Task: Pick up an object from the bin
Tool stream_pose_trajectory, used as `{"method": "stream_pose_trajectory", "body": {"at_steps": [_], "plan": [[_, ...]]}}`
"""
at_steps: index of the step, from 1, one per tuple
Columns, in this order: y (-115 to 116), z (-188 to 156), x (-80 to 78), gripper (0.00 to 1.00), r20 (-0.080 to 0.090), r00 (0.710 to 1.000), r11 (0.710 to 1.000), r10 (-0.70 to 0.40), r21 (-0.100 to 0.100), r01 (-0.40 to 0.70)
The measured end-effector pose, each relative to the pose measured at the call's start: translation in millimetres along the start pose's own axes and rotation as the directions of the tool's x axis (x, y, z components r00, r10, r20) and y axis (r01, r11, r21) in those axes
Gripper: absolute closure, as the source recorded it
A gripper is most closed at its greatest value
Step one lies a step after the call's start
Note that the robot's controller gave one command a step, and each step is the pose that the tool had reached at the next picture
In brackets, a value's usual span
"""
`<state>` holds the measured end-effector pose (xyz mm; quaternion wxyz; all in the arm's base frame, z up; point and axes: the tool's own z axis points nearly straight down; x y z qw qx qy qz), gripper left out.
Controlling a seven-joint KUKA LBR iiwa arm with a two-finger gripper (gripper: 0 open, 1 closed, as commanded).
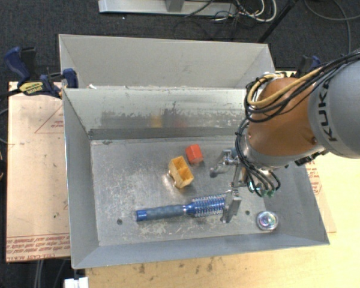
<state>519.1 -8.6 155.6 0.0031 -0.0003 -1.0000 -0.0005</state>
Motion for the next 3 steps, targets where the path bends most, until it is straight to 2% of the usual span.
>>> {"method": "stream_pose_trajectory", "body": {"at_steps": [1, 2, 3], "plan": [[-15, 84, 10.3, 0.00, 0.023, 1.000, 1.000, 0.002, -0.001, -0.002], [-15, 83, 10.7, 1.00, 0.021, 1.000, 1.000, -0.001, 0.000, 0.001], [-19, -73, -1.0, 1.00, 0.016, 0.999, 1.000, -0.031, 0.002, 0.031]]}}
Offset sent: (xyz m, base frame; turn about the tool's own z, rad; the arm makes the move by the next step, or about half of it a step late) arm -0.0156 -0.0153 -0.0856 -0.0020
